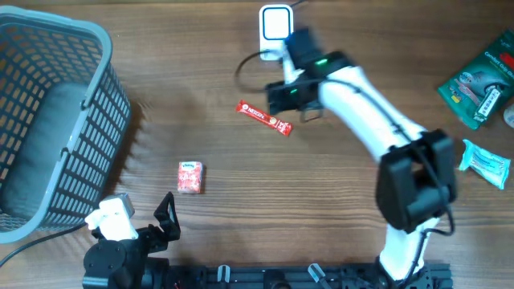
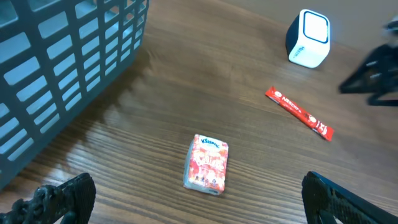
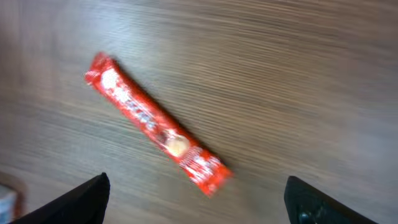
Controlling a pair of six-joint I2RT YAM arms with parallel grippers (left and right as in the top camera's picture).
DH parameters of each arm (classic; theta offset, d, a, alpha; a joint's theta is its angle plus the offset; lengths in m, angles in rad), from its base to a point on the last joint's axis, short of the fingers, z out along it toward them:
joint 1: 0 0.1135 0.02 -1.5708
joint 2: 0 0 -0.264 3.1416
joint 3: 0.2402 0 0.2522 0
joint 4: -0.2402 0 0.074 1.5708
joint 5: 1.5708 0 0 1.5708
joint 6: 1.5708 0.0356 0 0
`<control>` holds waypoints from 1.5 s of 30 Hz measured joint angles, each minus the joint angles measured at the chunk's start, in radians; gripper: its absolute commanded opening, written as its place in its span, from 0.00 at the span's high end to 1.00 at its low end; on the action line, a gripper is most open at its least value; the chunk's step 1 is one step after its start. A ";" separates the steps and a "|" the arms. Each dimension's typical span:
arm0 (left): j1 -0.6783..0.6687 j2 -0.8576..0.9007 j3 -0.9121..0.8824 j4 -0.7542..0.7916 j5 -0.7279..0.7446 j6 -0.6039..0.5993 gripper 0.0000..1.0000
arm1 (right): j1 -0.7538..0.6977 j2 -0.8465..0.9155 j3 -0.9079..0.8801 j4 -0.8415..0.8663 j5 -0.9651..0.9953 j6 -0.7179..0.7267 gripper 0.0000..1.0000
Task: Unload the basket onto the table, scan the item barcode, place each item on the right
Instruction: 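Grasp the red Nescafe sachet with the right gripper and lift, then hold the red sachet in front of the white scanner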
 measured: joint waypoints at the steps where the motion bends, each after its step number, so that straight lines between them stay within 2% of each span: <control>1: 0.000 0.000 0.000 0.000 0.000 0.000 0.00 | 0.030 0.018 0.000 0.017 0.025 -0.022 0.05; 9: 0.000 0.000 0.000 0.000 0.000 0.000 0.00 | 0.090 0.180 -0.013 0.189 0.039 -0.183 0.05; 11: 0.000 0.000 0.000 0.000 0.000 0.000 0.00 | 0.098 0.183 -0.014 0.213 0.023 -0.219 0.09; 14: 0.000 0.000 0.000 0.000 0.000 0.000 0.00 | 0.100 0.183 -0.014 0.228 -0.003 -0.257 0.32; 19: 0.000 0.000 0.000 0.000 0.000 0.000 0.00 | 0.099 0.200 -0.010 0.228 -0.016 -0.304 0.62; 20: 0.000 0.000 0.000 0.000 0.000 0.000 0.00 | 0.099 0.203 -0.005 0.225 -0.015 -0.312 0.81; 22: 0.000 0.000 0.000 0.000 0.000 0.000 0.00 | 0.099 0.211 0.008 0.207 -0.015 -0.324 0.96; 25: 0.000 0.000 0.000 0.000 0.000 0.000 0.00 | 0.099 0.219 0.040 0.119 -0.028 -0.312 0.96; 29: 0.000 0.000 0.000 0.000 0.000 0.000 0.00 | 0.097 0.243 0.172 -0.175 -0.142 -0.234 0.96; 32: 0.000 0.000 0.000 0.000 0.000 0.000 0.00 | 0.073 0.239 0.333 -0.432 -0.501 -0.195 0.96; 34: 0.000 0.000 0.000 0.000 0.000 0.000 0.00 | 0.055 0.228 0.357 -0.548 -0.689 -0.173 0.96; 37: 0.000 0.000 0.000 0.000 0.000 0.000 0.00 | 0.029 0.225 0.359 -0.721 -0.869 0.009 0.96; 39: 0.000 0.000 0.000 0.000 0.000 0.000 0.00 | 0.021 0.225 0.359 -0.755 -0.941 0.153 0.96; 45: 0.000 0.000 0.000 0.000 0.000 0.000 0.00 | 0.020 0.225 0.359 -0.758 -1.124 0.352 0.96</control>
